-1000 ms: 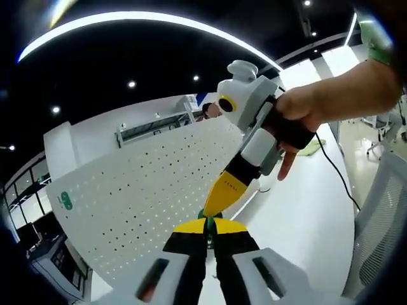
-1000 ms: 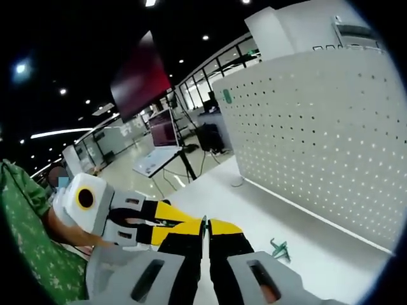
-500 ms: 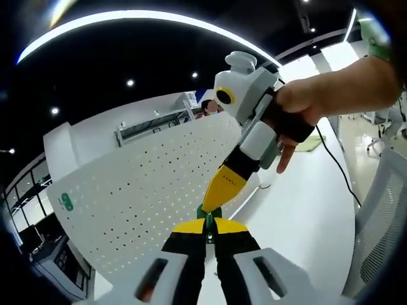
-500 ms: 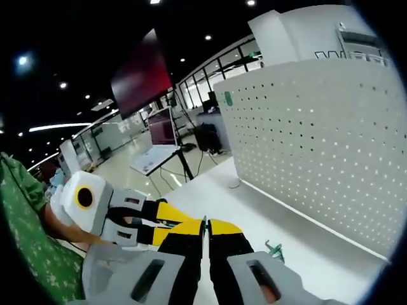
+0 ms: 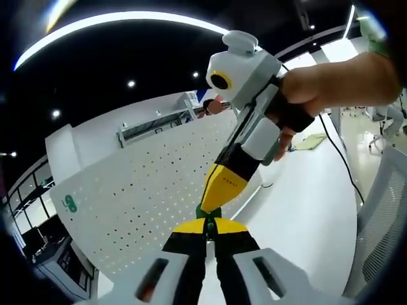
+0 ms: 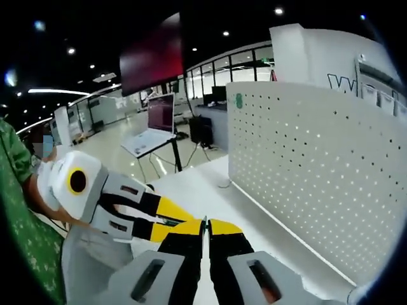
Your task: Insert the hook assembly into the mounting plate slot until the hook locks in place.
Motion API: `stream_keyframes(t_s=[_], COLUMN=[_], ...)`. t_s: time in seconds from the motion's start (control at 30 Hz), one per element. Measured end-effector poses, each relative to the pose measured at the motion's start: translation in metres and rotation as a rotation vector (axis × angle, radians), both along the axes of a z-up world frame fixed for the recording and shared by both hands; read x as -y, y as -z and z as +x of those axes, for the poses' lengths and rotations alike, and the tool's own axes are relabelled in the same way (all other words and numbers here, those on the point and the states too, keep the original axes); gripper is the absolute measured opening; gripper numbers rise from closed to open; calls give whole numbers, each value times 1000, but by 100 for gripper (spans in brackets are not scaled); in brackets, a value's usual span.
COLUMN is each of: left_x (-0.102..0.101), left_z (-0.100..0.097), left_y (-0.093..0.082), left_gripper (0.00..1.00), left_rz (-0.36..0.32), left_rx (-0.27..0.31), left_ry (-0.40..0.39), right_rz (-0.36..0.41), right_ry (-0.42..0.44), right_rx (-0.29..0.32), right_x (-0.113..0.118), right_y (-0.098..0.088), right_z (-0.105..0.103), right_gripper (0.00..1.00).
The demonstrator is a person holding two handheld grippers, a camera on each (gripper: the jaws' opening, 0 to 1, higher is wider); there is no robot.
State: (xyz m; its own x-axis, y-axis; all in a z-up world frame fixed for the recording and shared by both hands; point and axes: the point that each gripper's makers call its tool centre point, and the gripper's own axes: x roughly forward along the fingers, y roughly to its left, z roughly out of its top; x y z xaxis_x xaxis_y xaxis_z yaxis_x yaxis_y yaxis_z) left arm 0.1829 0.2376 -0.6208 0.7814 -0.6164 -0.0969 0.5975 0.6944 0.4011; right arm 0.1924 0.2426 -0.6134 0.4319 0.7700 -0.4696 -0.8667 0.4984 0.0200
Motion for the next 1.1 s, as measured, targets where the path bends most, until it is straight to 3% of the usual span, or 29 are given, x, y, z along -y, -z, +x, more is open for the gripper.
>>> stream_keyframes(t_s=[0.5, 1.1], left_x=[-3, -9], left_z=[0, 7], left_y=[-3, -8], left_gripper=[2, 2], left_rz=[-24, -61], left_rx=[6, 6], left_ry=[-6, -24], right_rz=[2, 122], right_ry=[-6, 68], right_rx=[55, 238], right_x=[-4, 17], right_y=[-11, -56], right_z=[3, 10], right_gripper=[6, 18])
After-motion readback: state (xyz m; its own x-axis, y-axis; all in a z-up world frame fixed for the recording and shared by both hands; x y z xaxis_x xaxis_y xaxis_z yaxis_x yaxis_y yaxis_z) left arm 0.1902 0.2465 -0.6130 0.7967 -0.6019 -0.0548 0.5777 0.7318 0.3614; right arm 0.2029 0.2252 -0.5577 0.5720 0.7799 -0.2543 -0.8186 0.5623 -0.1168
